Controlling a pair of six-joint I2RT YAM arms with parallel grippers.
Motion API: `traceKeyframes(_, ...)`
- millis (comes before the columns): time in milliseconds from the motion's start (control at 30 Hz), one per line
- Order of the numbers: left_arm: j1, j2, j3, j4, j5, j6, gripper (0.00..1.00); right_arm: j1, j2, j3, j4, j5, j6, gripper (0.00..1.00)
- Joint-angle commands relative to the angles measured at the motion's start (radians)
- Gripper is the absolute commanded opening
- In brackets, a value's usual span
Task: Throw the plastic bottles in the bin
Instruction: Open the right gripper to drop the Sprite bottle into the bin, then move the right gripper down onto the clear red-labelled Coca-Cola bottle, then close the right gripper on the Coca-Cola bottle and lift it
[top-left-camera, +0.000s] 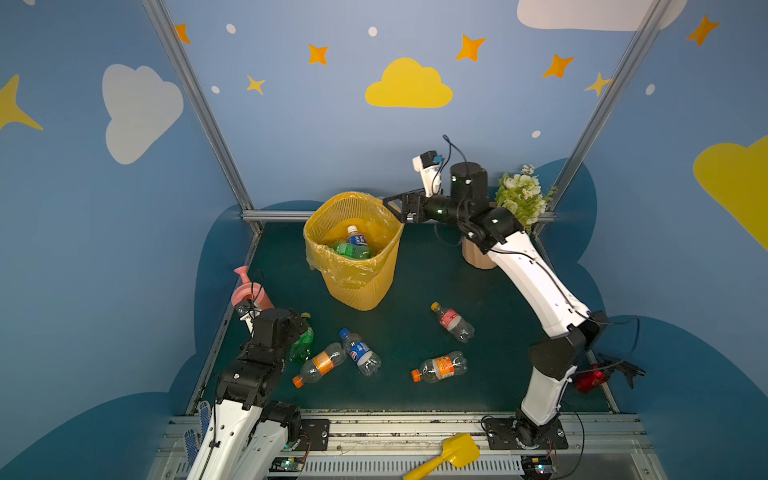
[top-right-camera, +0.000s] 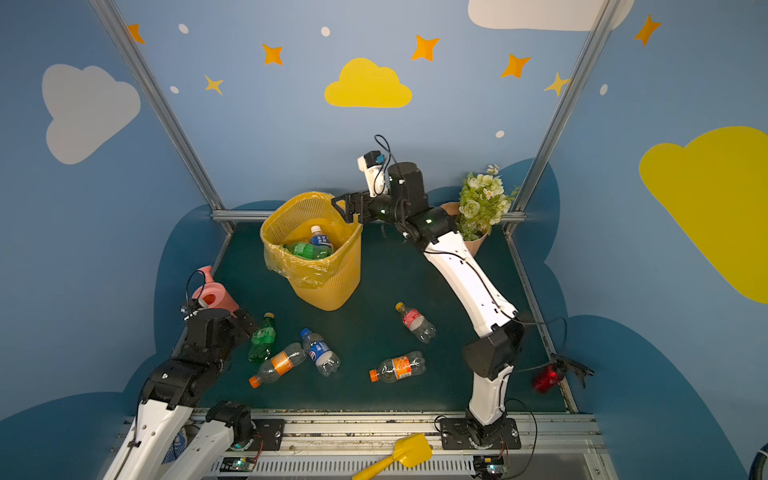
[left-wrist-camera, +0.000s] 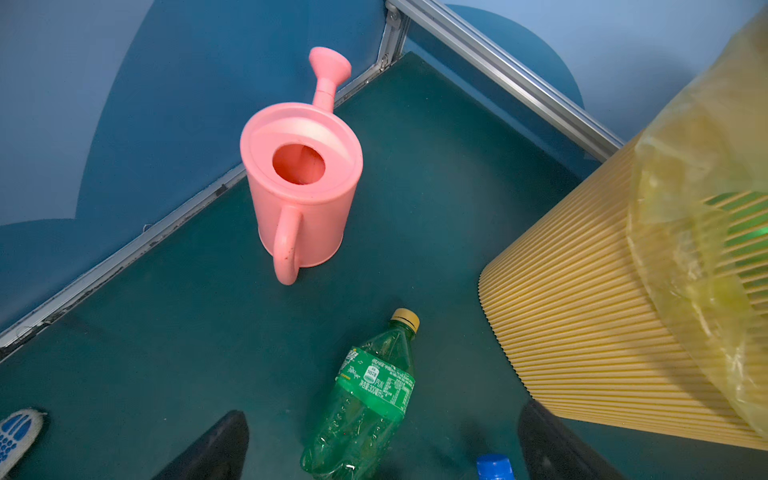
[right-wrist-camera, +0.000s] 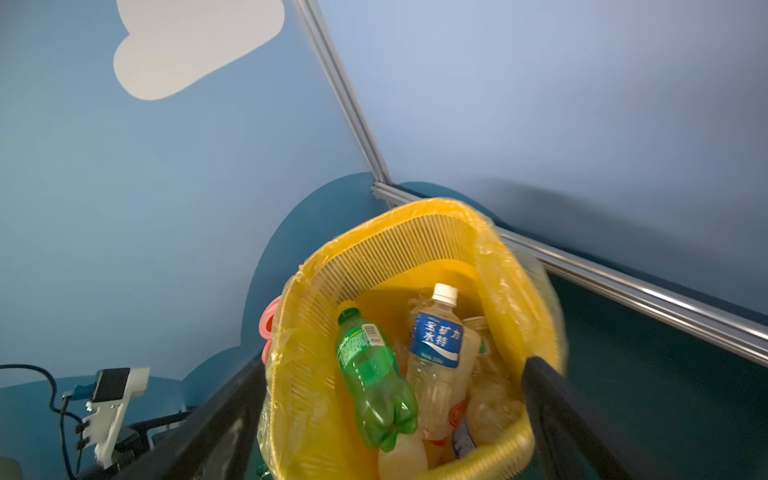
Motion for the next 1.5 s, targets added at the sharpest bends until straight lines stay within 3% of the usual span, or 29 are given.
traceKeyframes(0, 0.002, -0.012, 0.015, -0.003, 0.018, 0.022, 1.00, -0.032, -0.186, -0.133, 0.033, 0.076, -0.063, 0.96)
traceKeyframes(300, 0.002, -0.026, -0.013, 0.015, 0.032, 0.021, 1.00, -0.181, -0.431, -0.702, -0.053, 0.163, -0.158, 0.96)
traceKeyframes(567, 0.003, -0.017, -0.035, 0.041, 0.044, 0.018, 1.00, -0.234, -0.396, -0.968, -0.245, 0.248, -0.178, 0.96)
traceKeyframes(867, 0.003, -0.004, -0.045, 0.059, 0.059, 0.012, 1.00, -0.205, -0.290, -1.041, -0.273, 0.208, -0.166, 0.95)
traceKeyframes(1467, 0.002, -0.008, -0.043, 0.047, 0.061, 0.014, 1.00, -0.117, -0.065, -0.918, -0.358, 0.255, -0.257, 0.86)
